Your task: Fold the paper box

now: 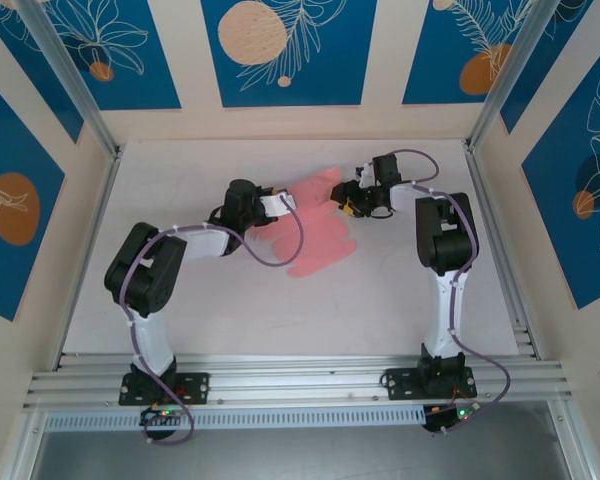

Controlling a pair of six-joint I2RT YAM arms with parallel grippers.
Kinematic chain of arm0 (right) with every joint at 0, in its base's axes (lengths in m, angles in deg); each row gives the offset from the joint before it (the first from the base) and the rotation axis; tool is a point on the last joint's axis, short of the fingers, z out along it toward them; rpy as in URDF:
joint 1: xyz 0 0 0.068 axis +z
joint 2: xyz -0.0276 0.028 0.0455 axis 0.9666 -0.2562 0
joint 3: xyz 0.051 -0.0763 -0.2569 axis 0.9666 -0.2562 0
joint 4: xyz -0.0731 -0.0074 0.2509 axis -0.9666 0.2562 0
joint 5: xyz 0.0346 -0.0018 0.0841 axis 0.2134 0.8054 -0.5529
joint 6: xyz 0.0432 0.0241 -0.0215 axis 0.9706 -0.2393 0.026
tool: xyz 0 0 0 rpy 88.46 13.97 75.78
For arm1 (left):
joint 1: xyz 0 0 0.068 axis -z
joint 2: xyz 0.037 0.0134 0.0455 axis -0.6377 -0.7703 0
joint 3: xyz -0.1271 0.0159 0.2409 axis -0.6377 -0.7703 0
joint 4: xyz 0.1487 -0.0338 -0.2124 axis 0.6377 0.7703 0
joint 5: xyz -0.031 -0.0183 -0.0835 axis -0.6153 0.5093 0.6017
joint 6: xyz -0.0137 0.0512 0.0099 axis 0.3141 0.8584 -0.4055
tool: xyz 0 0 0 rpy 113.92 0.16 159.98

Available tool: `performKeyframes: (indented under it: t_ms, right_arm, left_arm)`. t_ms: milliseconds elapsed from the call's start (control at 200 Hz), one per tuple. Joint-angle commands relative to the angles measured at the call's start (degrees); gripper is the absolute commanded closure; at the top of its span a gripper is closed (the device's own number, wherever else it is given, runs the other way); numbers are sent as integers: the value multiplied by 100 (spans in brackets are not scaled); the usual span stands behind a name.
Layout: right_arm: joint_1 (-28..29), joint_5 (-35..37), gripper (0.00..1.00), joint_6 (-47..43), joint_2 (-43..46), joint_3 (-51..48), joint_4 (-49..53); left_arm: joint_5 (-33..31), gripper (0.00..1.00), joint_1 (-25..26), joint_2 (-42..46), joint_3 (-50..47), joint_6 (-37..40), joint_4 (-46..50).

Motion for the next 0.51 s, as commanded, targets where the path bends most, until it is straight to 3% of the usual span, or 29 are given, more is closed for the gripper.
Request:
performKeyframes:
  t_ms: [0, 150, 500]
  right_arm:
    - [78, -146, 49, -101, -157, 92, 159]
    - [104, -271, 57, -74, -75, 57, 4]
    - [138, -602, 65, 80, 81, 121, -266]
  left_arm:
    - [200, 100, -71, -109, 193, -163, 123]
    - [197, 99, -70, -116, 182, -157, 73]
    - [14, 100, -54, -72, 129, -146, -250]
